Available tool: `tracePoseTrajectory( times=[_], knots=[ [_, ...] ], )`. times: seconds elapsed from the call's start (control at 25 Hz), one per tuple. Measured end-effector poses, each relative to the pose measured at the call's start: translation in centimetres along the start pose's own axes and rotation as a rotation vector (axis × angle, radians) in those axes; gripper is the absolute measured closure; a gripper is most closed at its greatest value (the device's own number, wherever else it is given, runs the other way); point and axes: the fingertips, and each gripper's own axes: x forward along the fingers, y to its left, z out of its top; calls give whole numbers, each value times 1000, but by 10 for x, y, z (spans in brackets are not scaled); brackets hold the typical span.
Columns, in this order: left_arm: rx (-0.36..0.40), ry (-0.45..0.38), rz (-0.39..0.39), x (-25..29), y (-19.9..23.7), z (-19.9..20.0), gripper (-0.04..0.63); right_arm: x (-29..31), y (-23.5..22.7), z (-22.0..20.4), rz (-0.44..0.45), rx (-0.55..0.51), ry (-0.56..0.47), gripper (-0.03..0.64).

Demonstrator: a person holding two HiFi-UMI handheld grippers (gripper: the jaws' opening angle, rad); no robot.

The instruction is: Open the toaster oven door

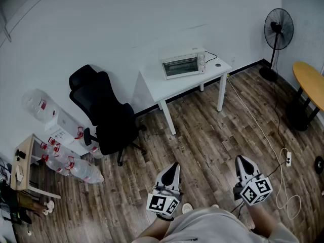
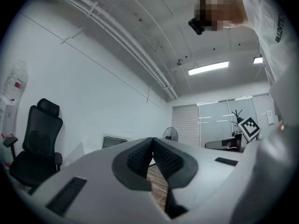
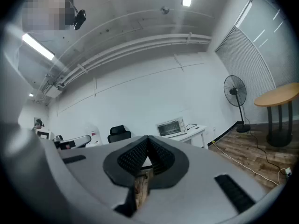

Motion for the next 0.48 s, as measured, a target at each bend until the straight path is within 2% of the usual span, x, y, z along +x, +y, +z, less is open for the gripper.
tracePoseTrajectory(
  times=[0.48],
  knots=[
    [-15, -3, 6, -14, 32, 0, 586, 23, 29, -7, 4, -1, 9, 601]
  ],
)
